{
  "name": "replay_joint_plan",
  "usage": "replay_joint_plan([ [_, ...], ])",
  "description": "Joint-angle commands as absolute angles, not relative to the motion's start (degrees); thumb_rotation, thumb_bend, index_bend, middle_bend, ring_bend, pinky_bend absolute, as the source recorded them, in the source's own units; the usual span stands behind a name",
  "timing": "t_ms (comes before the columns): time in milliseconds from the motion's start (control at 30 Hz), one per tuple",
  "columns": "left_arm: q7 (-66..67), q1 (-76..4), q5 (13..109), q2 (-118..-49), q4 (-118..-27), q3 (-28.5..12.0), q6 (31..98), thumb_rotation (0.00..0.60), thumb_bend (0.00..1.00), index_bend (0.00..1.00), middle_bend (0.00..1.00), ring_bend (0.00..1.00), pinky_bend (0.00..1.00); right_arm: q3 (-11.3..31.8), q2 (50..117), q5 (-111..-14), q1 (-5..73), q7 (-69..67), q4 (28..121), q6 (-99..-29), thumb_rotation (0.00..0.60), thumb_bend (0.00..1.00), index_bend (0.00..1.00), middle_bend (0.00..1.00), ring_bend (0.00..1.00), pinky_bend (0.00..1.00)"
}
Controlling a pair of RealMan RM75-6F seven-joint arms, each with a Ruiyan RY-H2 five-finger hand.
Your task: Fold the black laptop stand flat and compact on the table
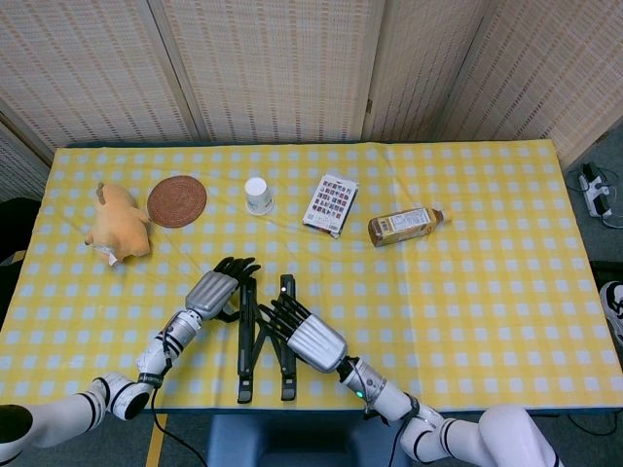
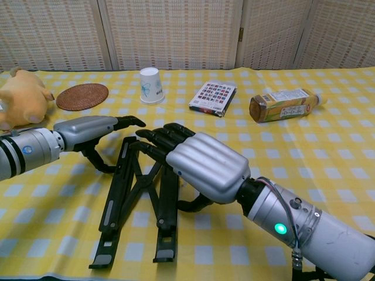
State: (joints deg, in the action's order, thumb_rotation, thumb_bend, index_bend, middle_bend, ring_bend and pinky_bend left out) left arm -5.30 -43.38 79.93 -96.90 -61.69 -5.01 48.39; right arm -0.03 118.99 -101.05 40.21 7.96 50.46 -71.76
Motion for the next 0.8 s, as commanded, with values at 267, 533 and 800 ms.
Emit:
replay_joint_plan([
  [267,-3.8,-42.8,79.3,-95.5,-62.8,-5.1,49.1,0.6,0.2,0.0,0.04,0.0,0.0,-1.3,116.4,-102.0,40.7,9.1,53.5,-71.4,0.6,0.25,0.0,0.0,0.0,0.0],
  [533,-1.3,-41.1,79.6,-92.1,-65.1,-5.1,52.9,0.6,0.21,0.01,0.04,0.0,0.0,-0.4,102.4,-100.0,46.4,11.7,71.7,-59.4,0.6,0.25,0.0,0.0,0.0,0.0],
  [800,-0.9,-39.6,78.9,-88.1,-69.2,-5.7,54.9,0.6,0.2,0.0,0.04,0.0,0.0,5.9,89.4,-89.3,56.5,22.3,88.6,-36.8,0.6,0.25,0.0,0.0,0.0,0.0],
])
